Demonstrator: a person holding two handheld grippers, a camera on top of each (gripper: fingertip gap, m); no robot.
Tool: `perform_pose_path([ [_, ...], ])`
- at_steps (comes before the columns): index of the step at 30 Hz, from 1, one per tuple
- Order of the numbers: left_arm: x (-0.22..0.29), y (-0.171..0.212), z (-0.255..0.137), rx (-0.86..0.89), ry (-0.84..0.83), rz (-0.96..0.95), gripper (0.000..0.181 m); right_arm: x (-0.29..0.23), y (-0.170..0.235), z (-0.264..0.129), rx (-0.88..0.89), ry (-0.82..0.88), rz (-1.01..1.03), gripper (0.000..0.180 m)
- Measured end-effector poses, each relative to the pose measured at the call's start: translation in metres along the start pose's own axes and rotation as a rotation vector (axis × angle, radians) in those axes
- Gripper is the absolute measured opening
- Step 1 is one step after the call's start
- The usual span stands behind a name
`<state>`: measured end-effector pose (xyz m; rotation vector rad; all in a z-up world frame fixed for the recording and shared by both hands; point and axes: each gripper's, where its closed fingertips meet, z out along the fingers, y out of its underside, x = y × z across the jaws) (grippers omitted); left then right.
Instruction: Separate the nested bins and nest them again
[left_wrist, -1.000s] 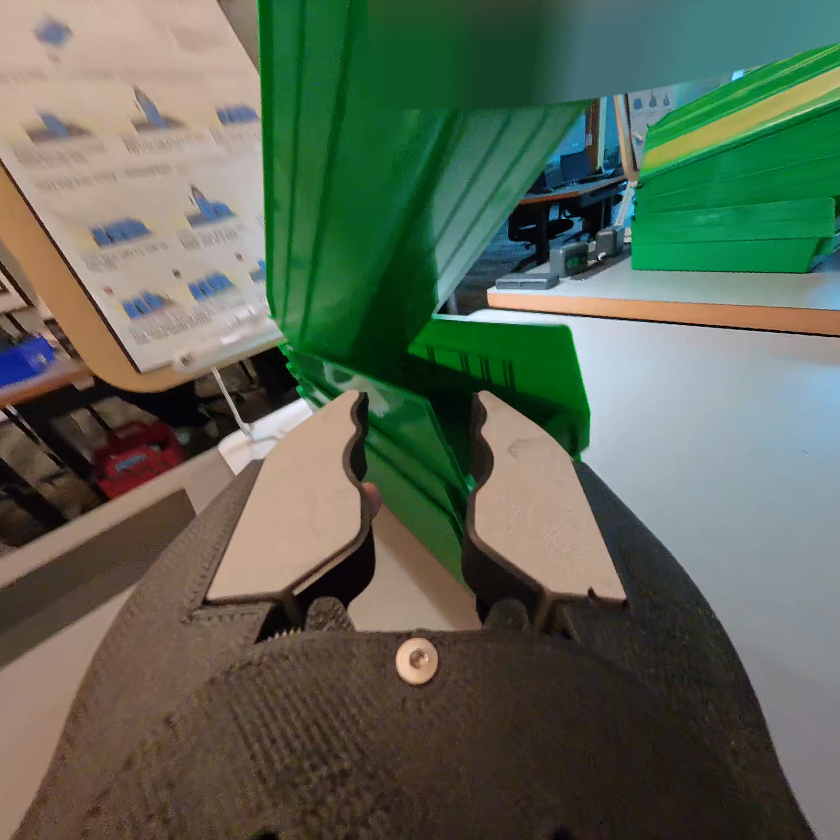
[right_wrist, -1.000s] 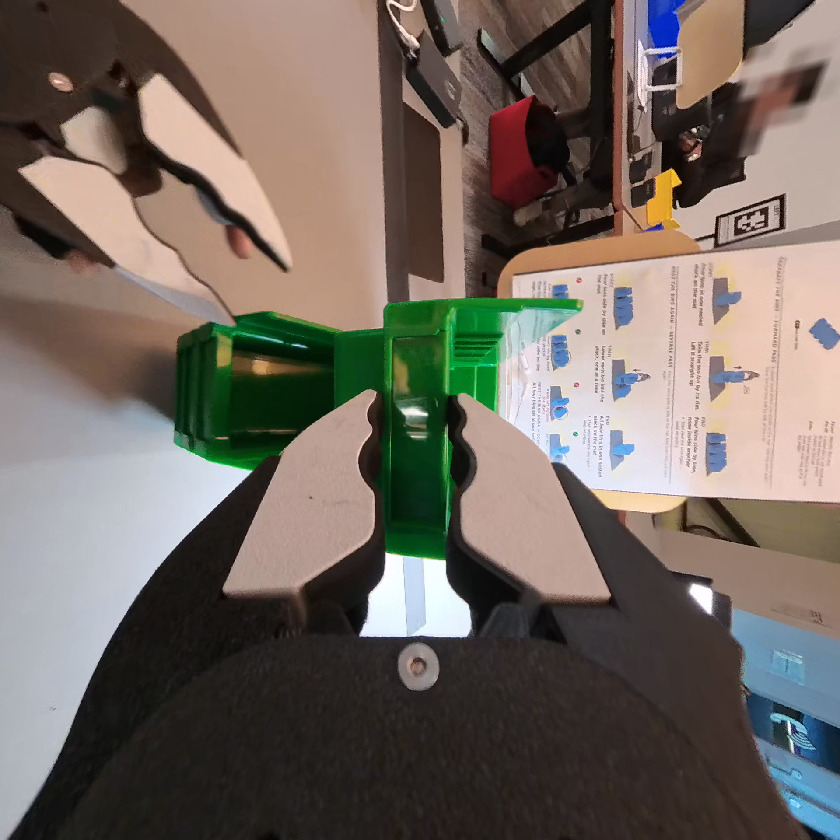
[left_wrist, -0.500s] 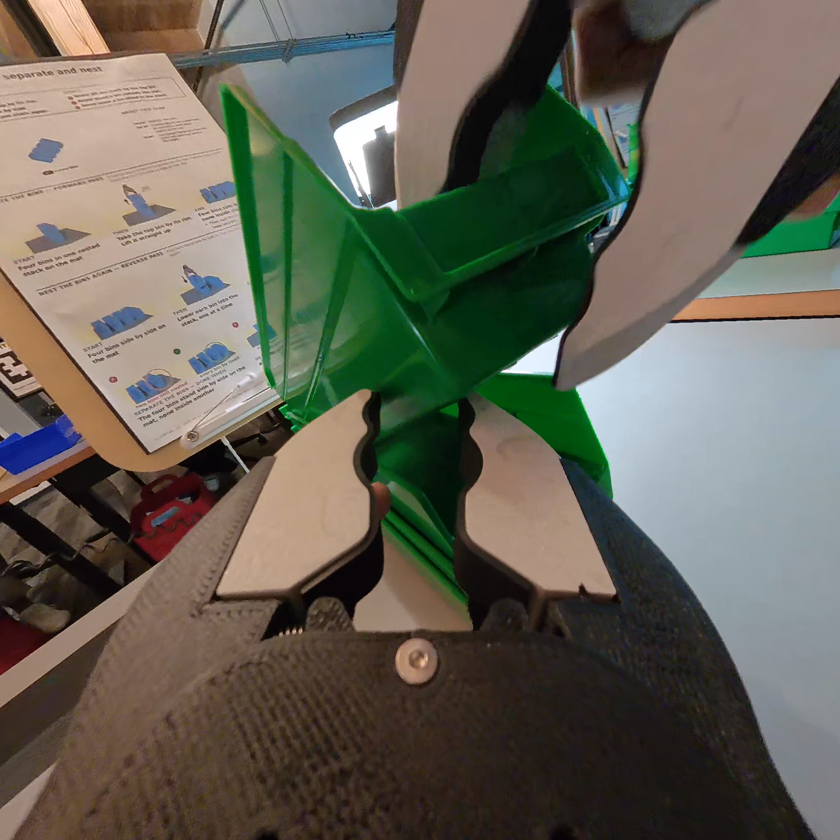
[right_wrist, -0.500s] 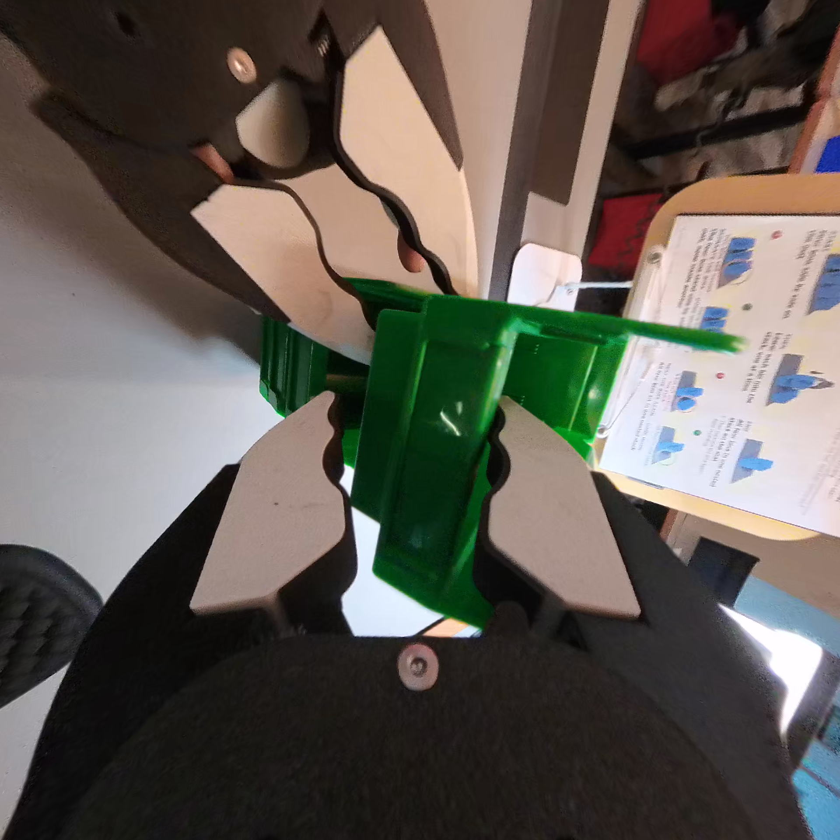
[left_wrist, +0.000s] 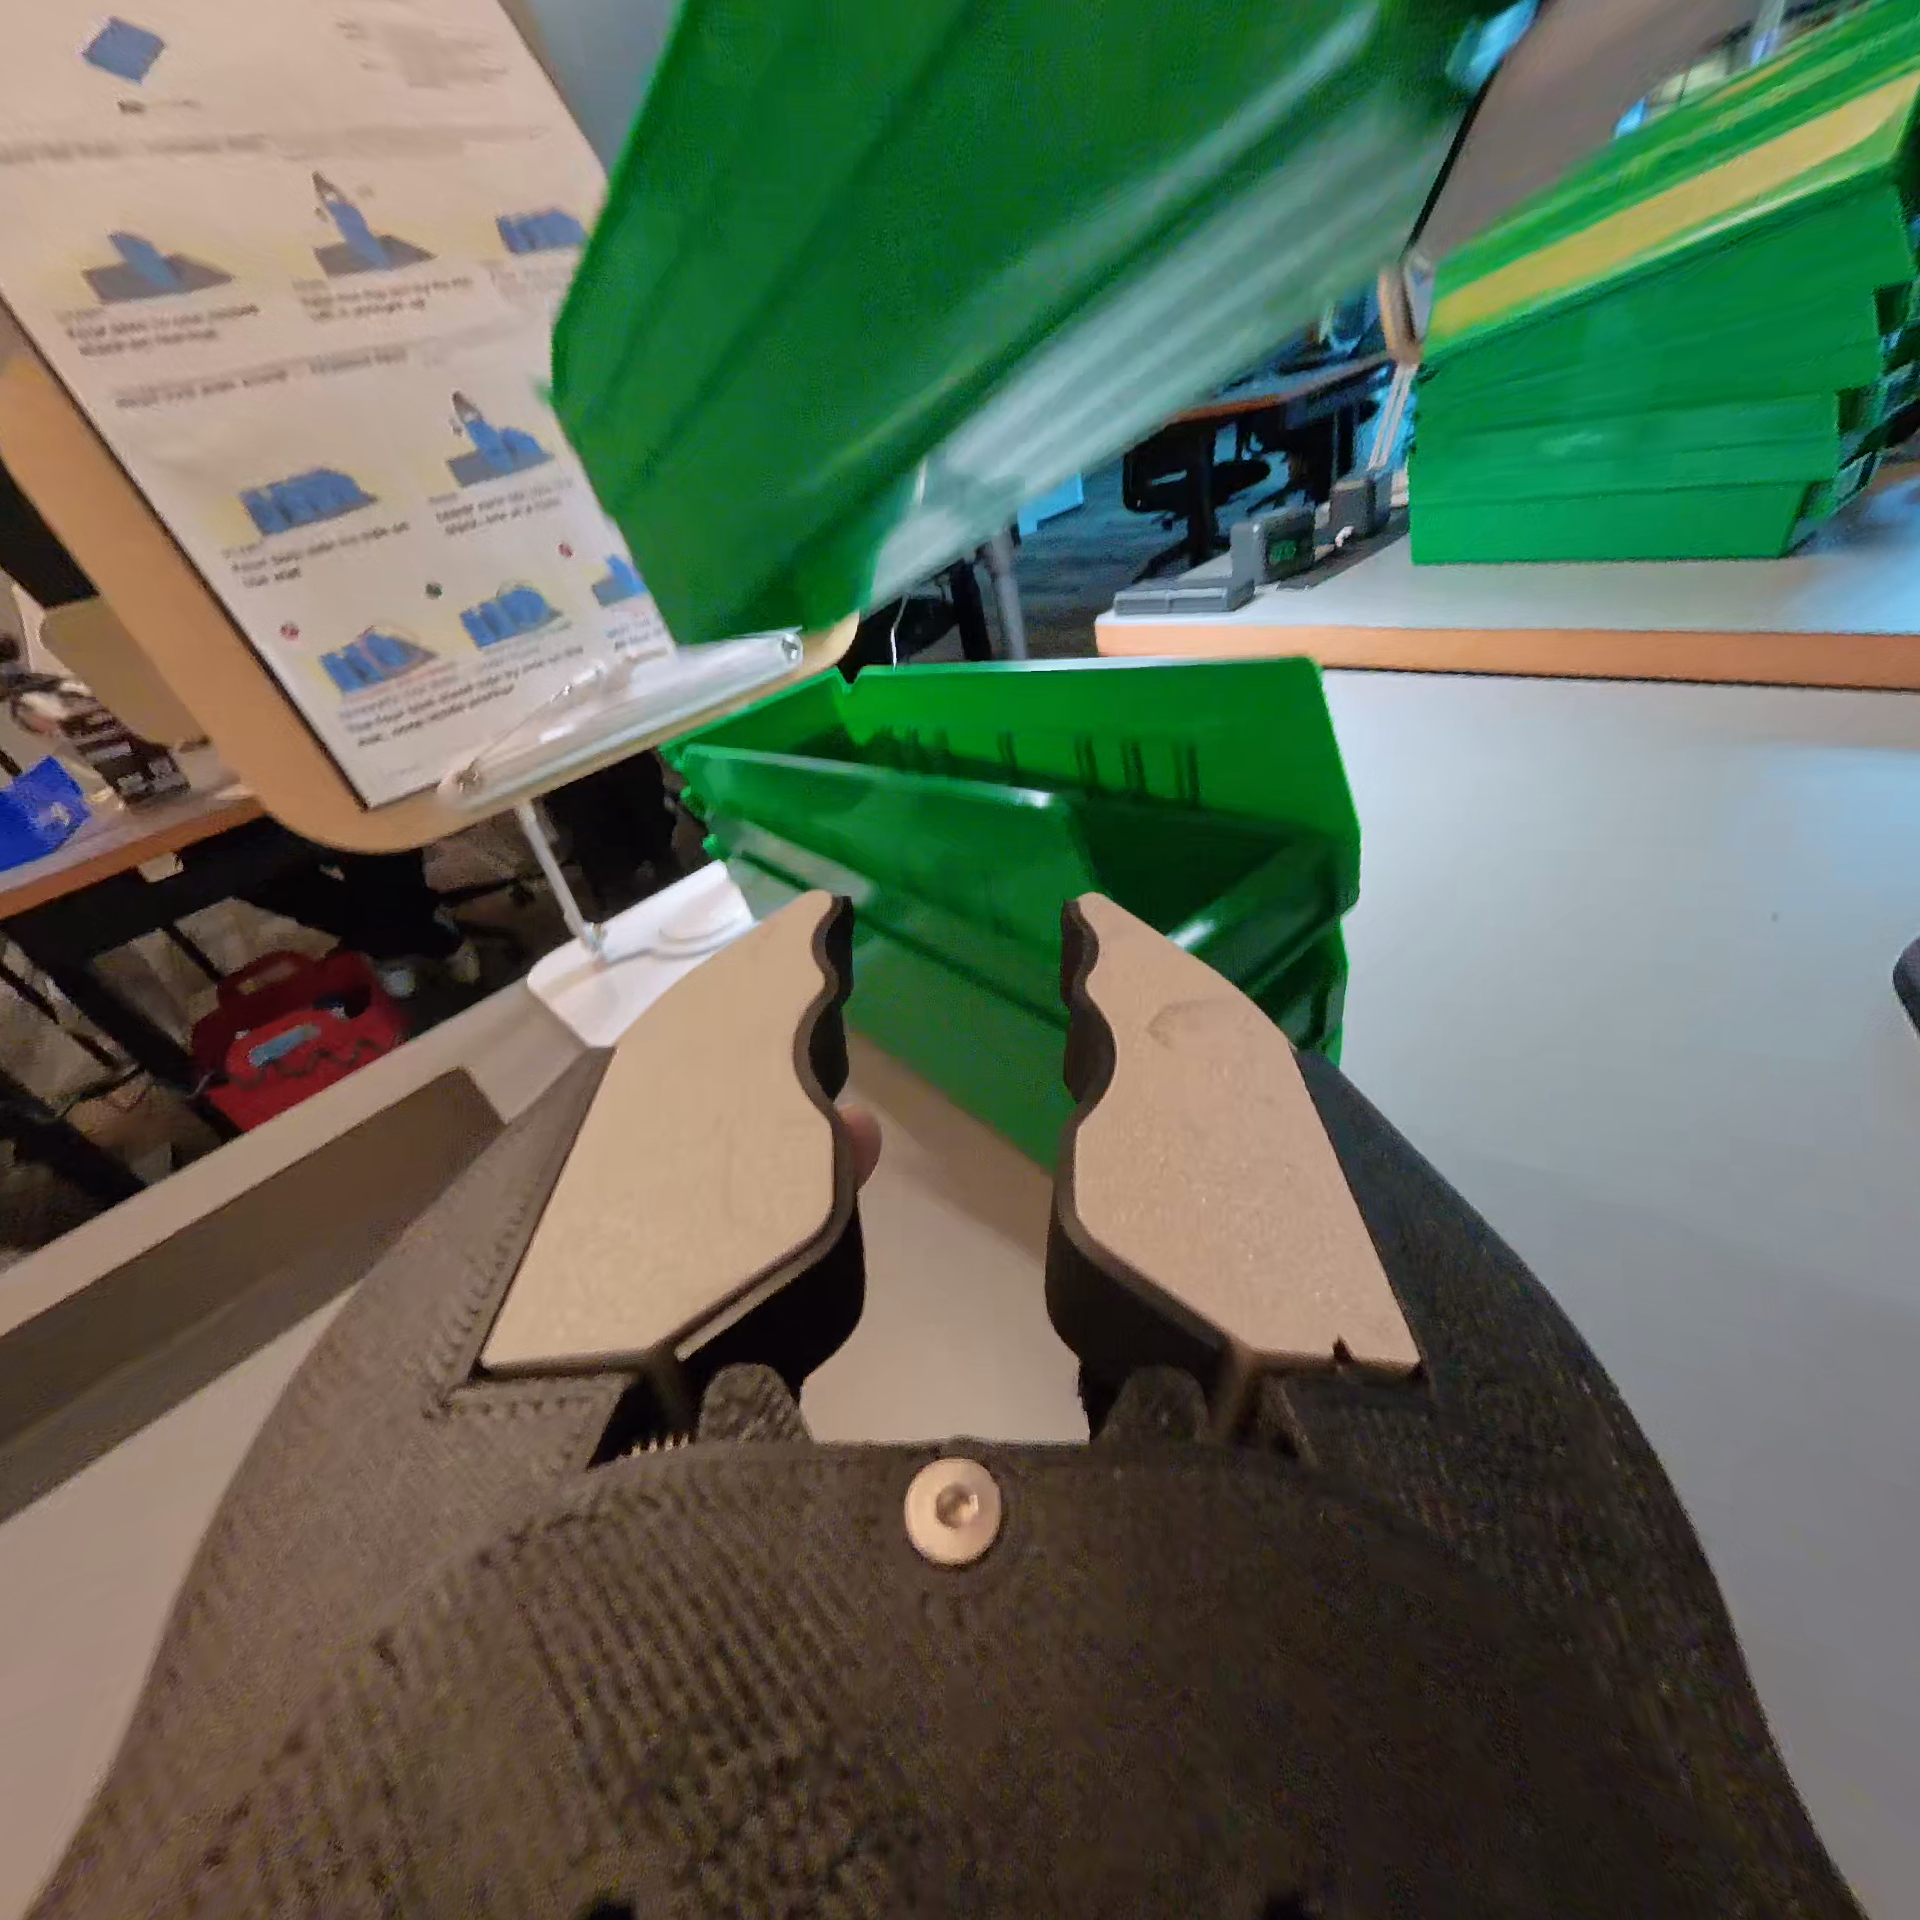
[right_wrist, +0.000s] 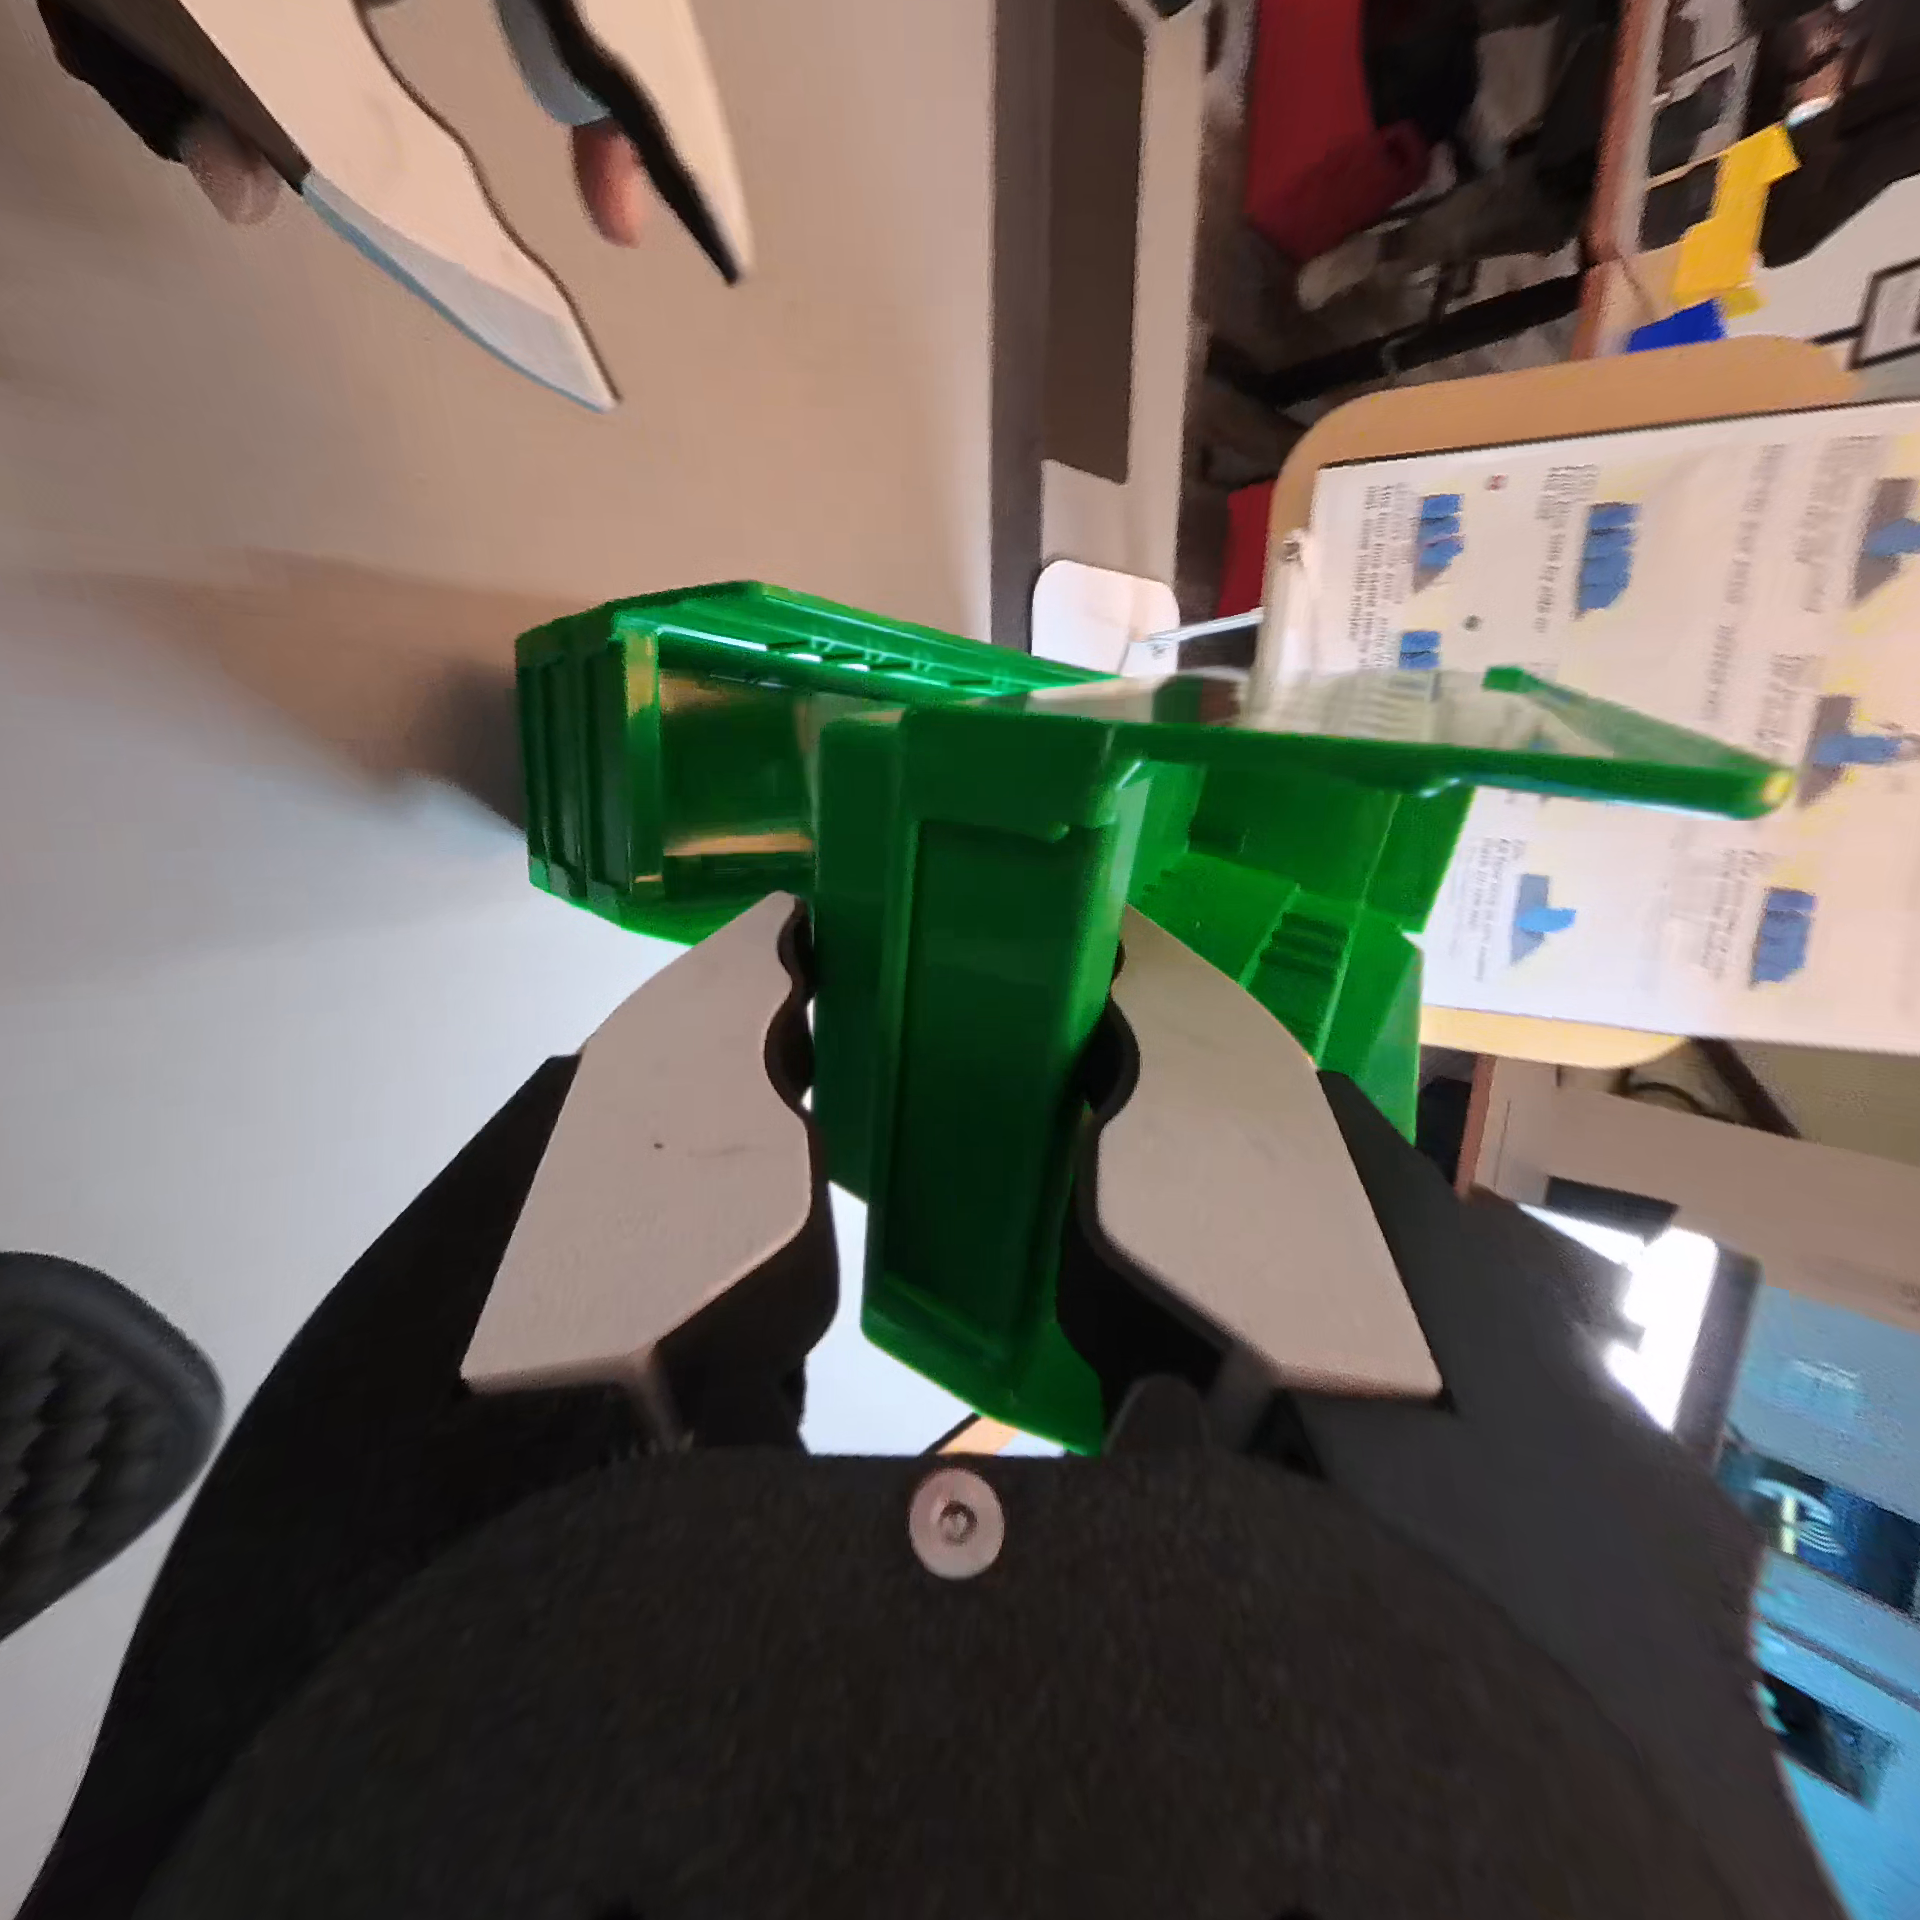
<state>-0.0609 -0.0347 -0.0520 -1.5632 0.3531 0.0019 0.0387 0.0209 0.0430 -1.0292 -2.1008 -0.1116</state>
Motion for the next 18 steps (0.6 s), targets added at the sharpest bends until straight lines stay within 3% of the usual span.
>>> perform_pose_path([
  [3, -0.007, 0.022, -0.021, -0.045, -0.016, -0.007, 0.039, 0.002, 0.011, -0.033, 0.038, 0.04, 0.042, 0.049],
  [6, -0.015, 0.042, -0.039, -0.071, -0.036, -0.044, 0.04, -0.016, 0.045, -0.035, 0.003, 0.082, 0.043, 0.049],
  [12, -0.026, 0.06, -0.048, -0.088, -0.032, -0.179, 0.04, -0.069, 0.128, 0.013, -0.042, 0.091, 0.182, 0.049],
  [18, -0.022, 0.07, -0.042, -0.122, -0.024, -0.19, 0.04, -0.103, 0.22, 0.084, -0.213, 0.145, 0.125, 0.048],
])
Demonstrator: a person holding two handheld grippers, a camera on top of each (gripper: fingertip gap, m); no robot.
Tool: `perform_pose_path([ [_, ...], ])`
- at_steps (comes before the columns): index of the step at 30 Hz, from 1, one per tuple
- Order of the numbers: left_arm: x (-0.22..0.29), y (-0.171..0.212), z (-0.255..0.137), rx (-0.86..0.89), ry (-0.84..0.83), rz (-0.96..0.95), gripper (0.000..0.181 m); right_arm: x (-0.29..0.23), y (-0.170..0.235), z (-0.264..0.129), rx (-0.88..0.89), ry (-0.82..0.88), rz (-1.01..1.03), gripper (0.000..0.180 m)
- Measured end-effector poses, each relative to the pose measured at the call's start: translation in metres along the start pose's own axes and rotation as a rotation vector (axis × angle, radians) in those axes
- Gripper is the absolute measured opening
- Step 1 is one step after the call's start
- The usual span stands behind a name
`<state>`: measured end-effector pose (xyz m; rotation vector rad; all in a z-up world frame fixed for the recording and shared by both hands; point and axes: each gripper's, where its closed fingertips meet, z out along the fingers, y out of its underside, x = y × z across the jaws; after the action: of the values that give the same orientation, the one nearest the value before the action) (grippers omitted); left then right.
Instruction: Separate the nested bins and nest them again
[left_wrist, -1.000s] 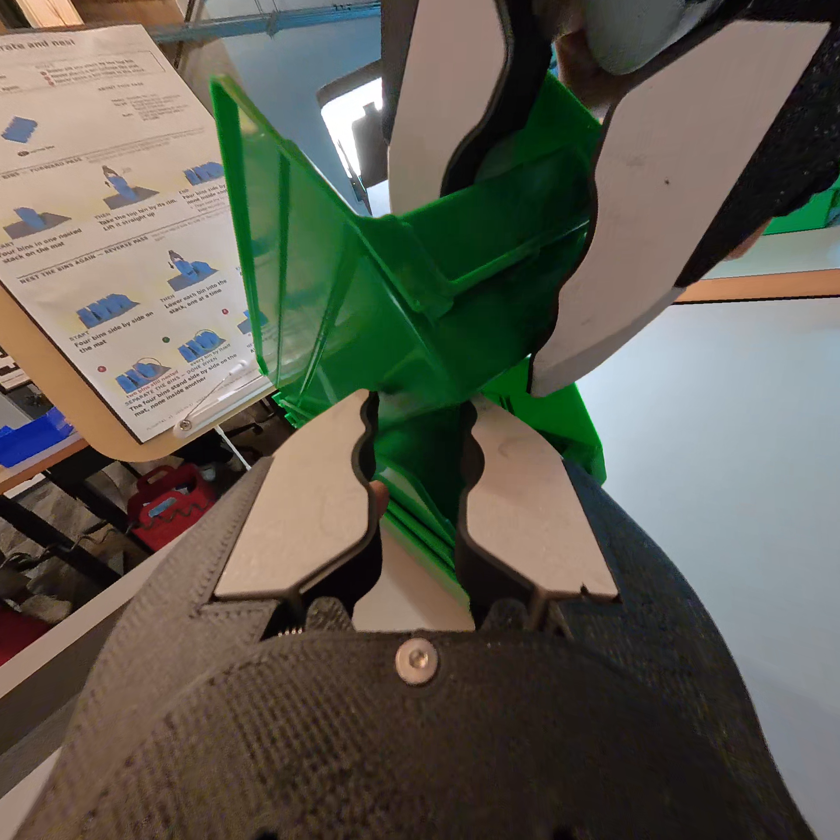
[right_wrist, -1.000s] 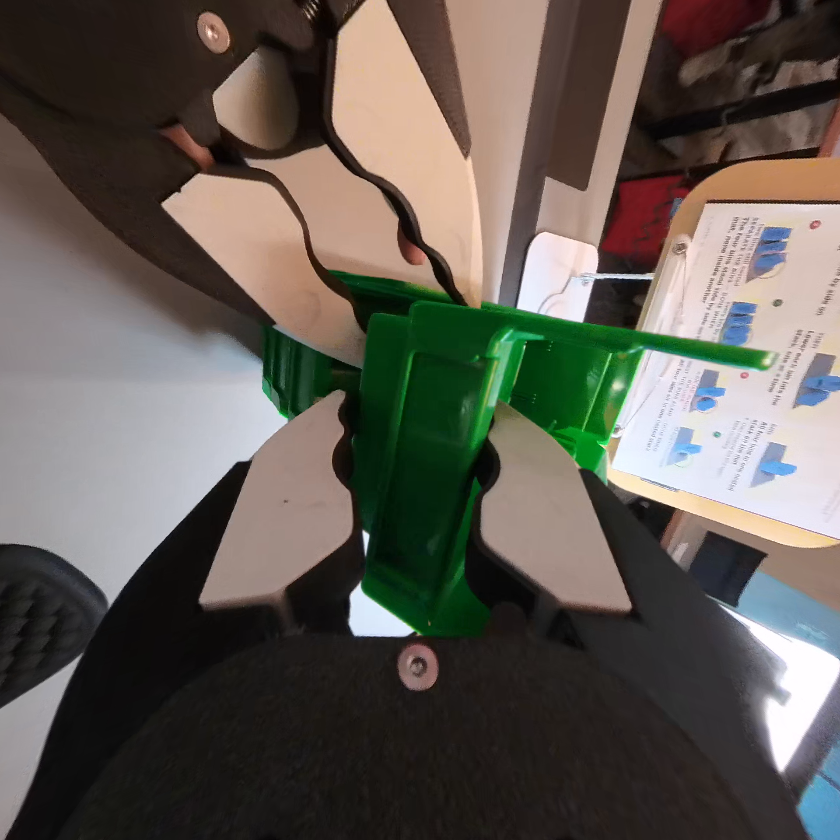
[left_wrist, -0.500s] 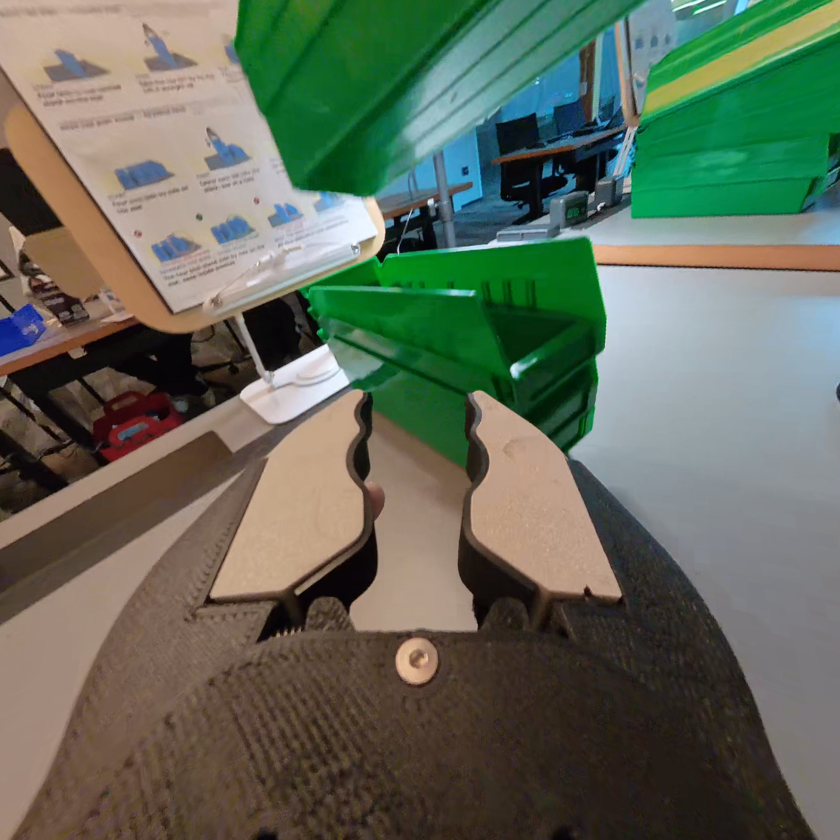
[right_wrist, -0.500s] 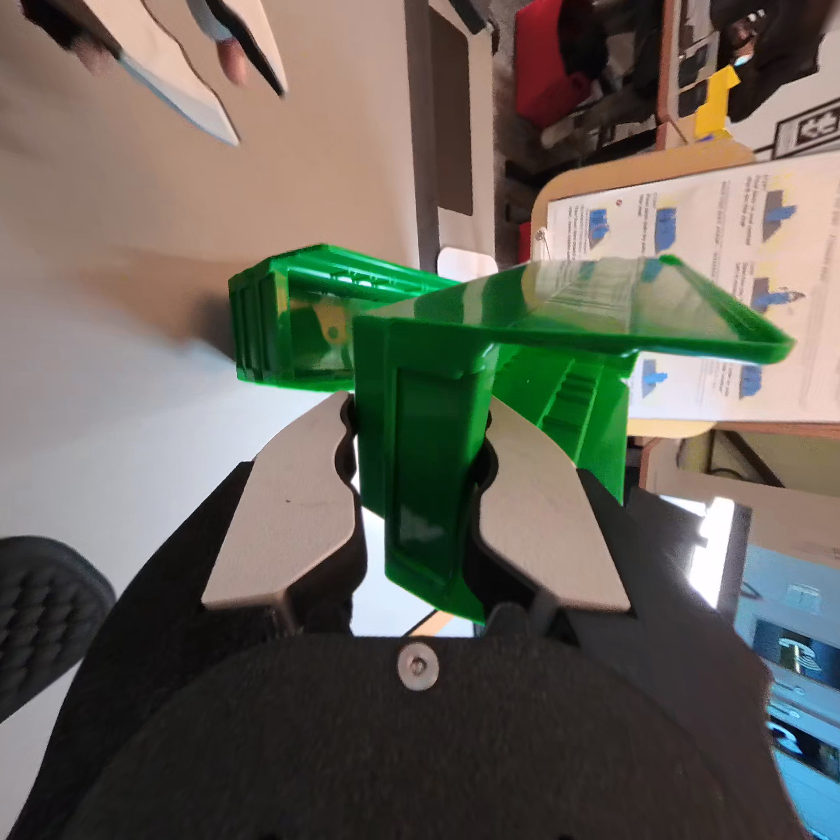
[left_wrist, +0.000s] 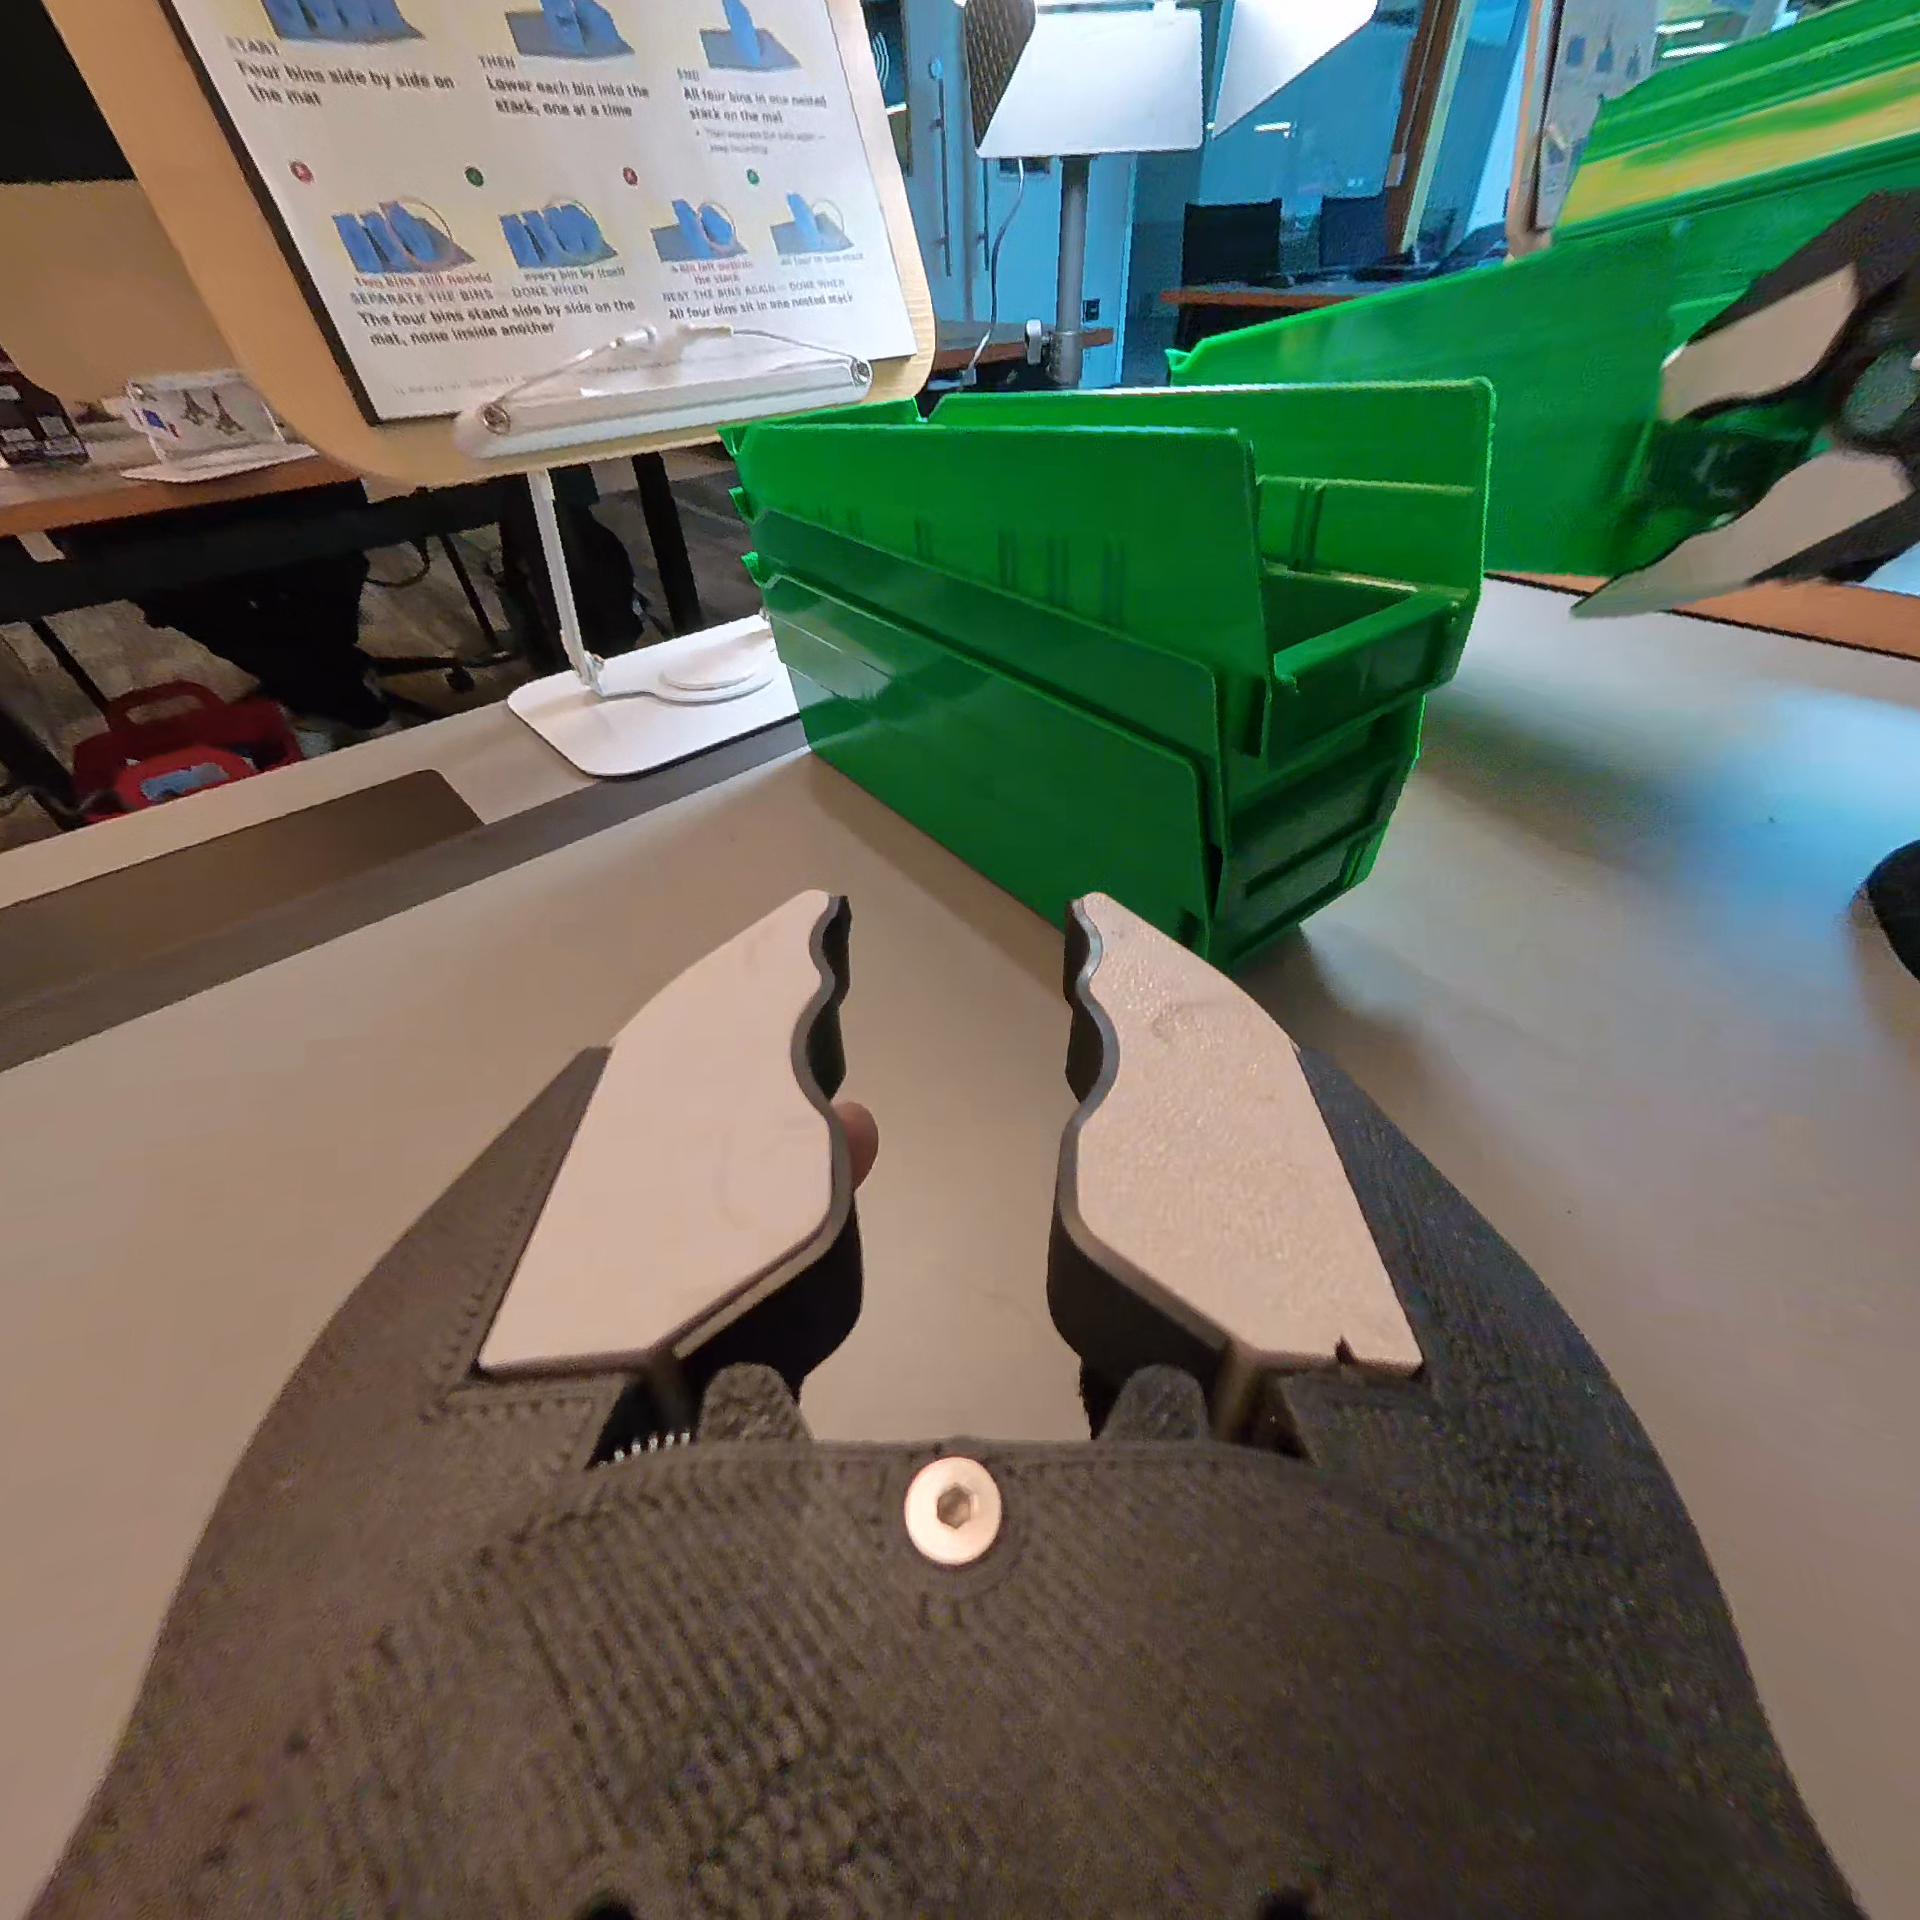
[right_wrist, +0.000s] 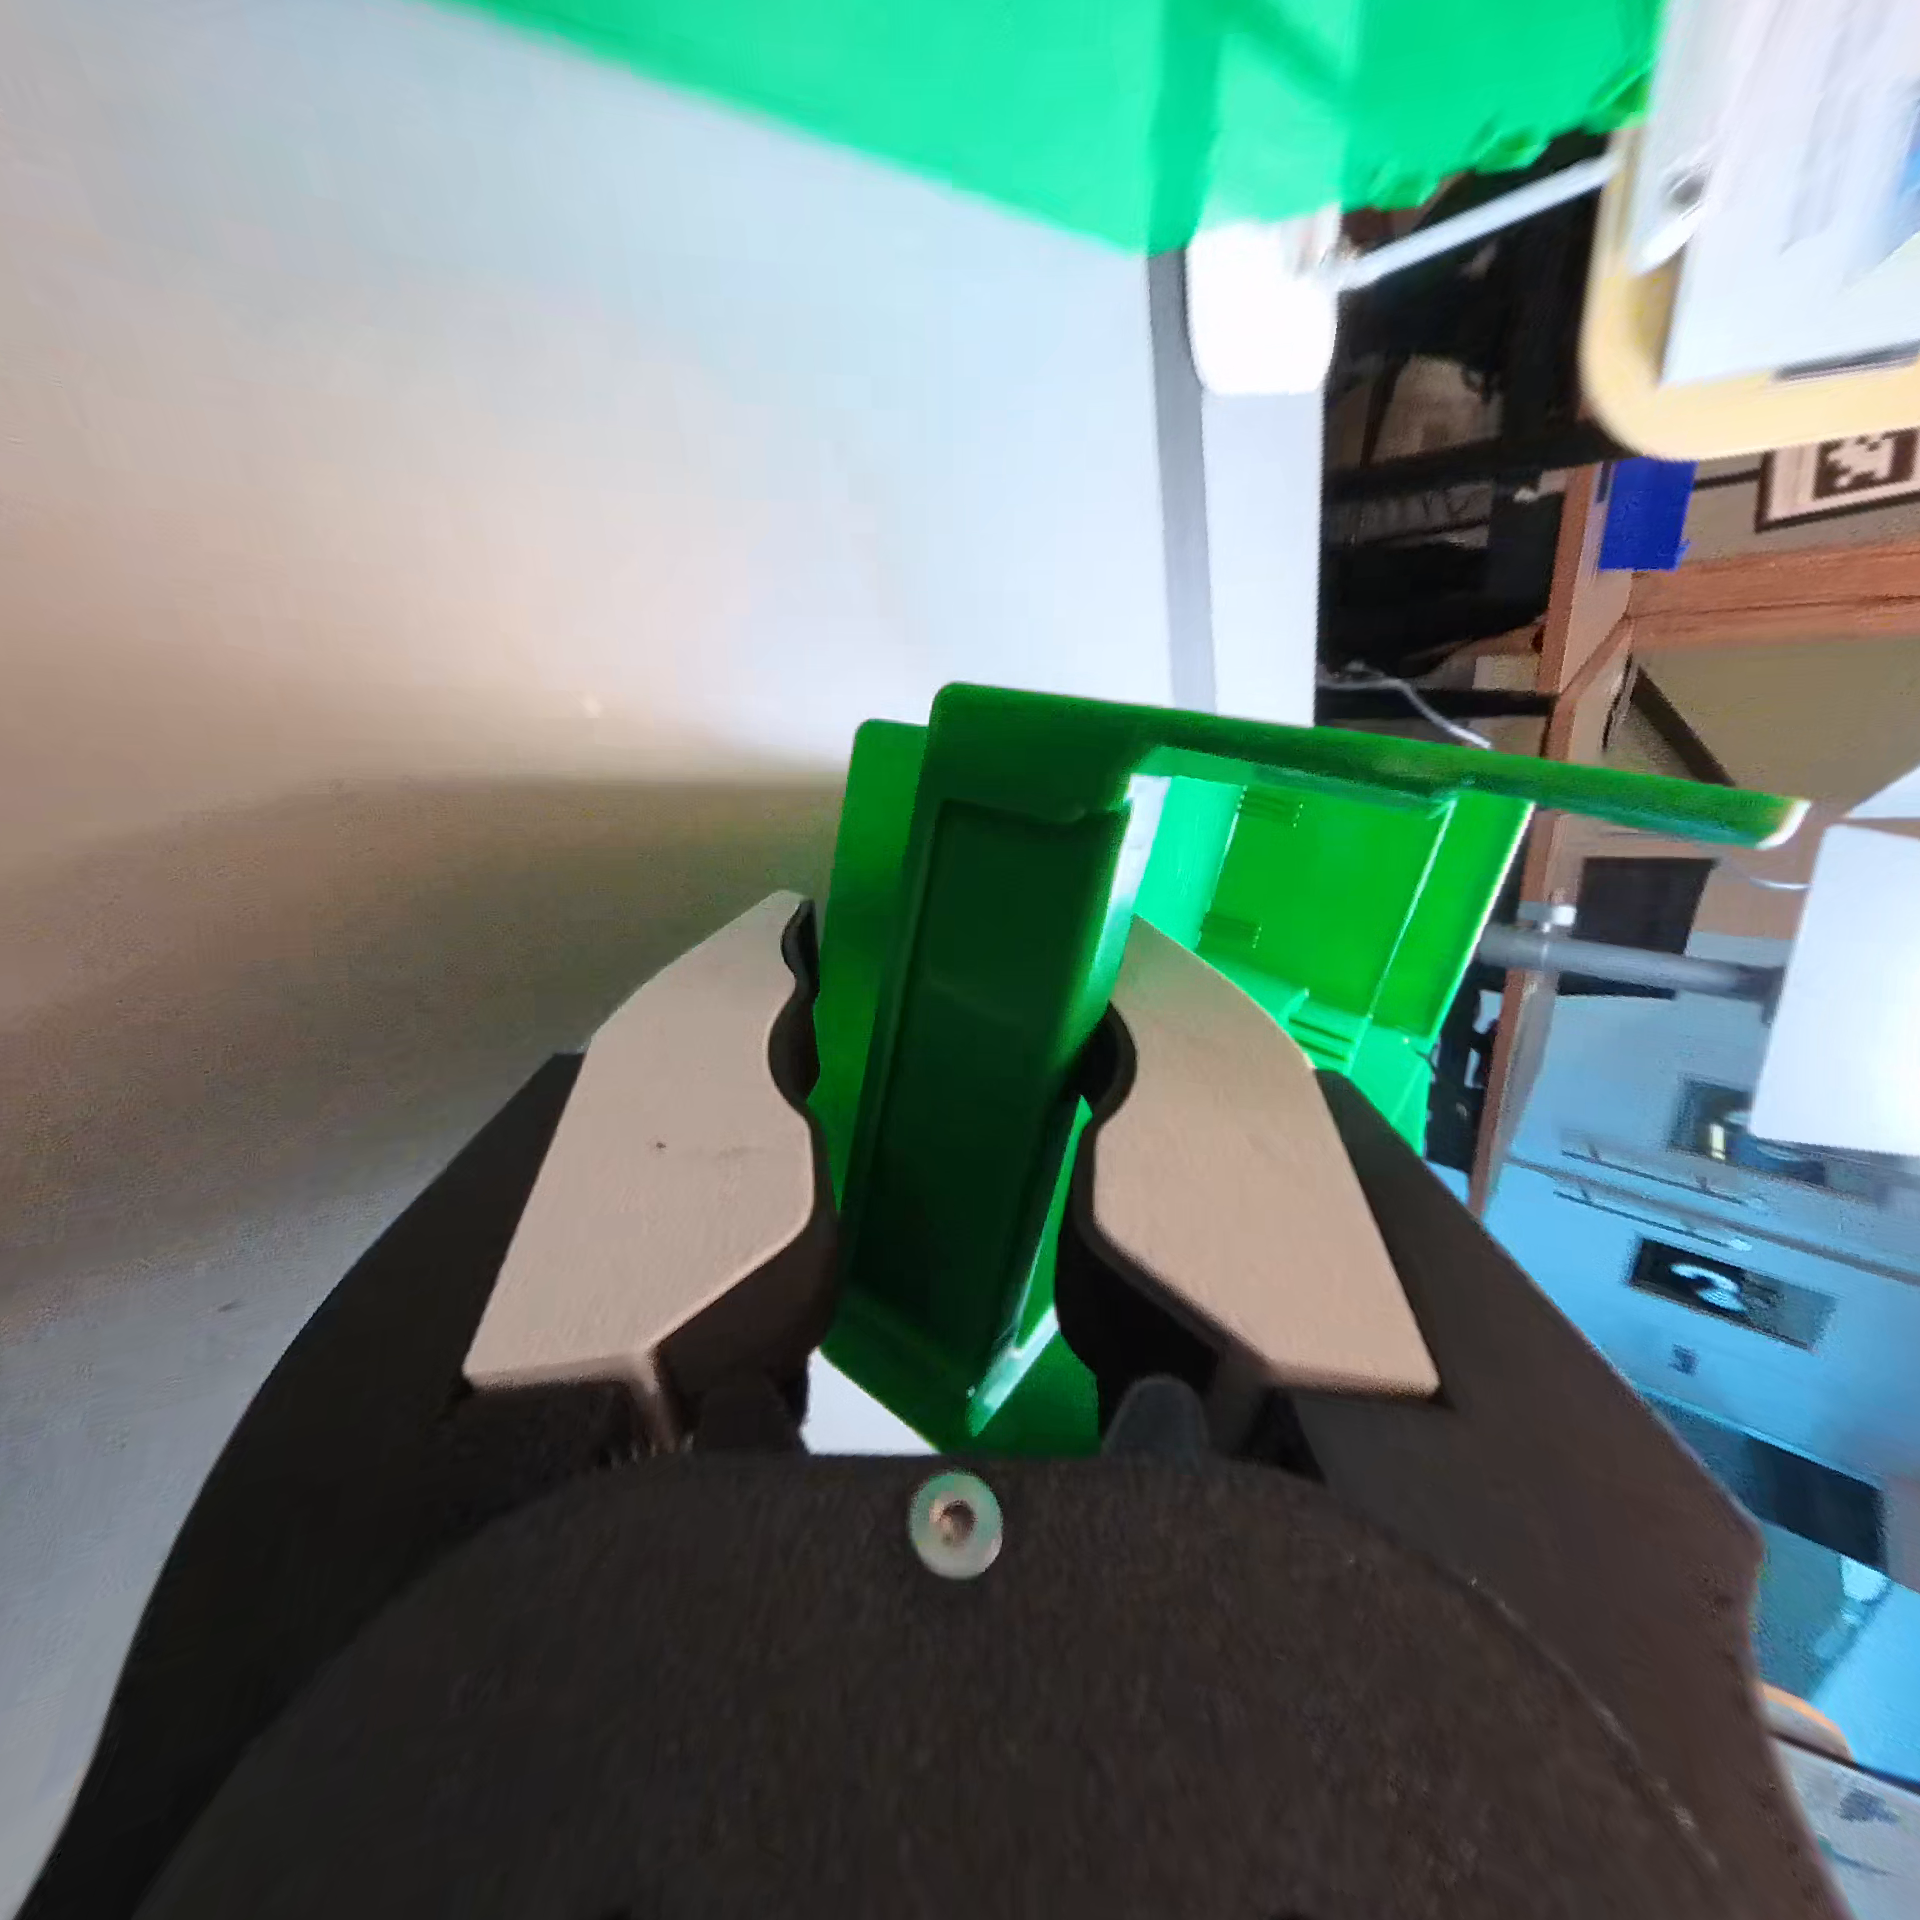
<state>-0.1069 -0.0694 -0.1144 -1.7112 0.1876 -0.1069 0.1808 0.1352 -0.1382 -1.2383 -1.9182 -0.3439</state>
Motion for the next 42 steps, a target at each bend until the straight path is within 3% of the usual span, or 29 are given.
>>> perform_pose_path([
  [6, 0.002, 0.01, 0.004, -0.03, 0.0, 0.009, 0.039, -0.031, 0.044, 0.059, -0.065, 0.031, -0.145, 0.048],
  [10, 0.002, 0.014, 0.005, -0.04, 0.005, -0.002, 0.039, -0.032, 0.052, 0.066, -0.083, 0.056, -0.147, 0.048],
  [16, 0.006, 0.017, 0.004, -0.047, 0.013, 0.018, 0.039, -0.039, 0.02, 0.023, 0.077, -0.041, 0.126, 0.062],
  [23, 0.013, 0.021, 0.008, -0.065, 0.029, 0.034, 0.039, -0.012, -0.062, -0.044, 0.583, -0.017, 0.625, 0.053],
  [27, 0.016, 0.024, 0.009, -0.077, 0.036, 0.042, 0.039, -0.017, -0.095, -0.041, 0.765, -0.065, 0.81, 0.05],
  [33, 0.023, 0.022, 0.01, -0.093, 0.056, 0.074, 0.037, -0.034, -0.107, -0.012, 0.818, -0.051, 0.902, 0.049],
  [42, 0.057, -0.018, 0.021, -0.067, 0.116, 0.256, 0.035, -0.043, -0.109, -0.009, 0.801, -0.032, 0.882, 0.047],
])
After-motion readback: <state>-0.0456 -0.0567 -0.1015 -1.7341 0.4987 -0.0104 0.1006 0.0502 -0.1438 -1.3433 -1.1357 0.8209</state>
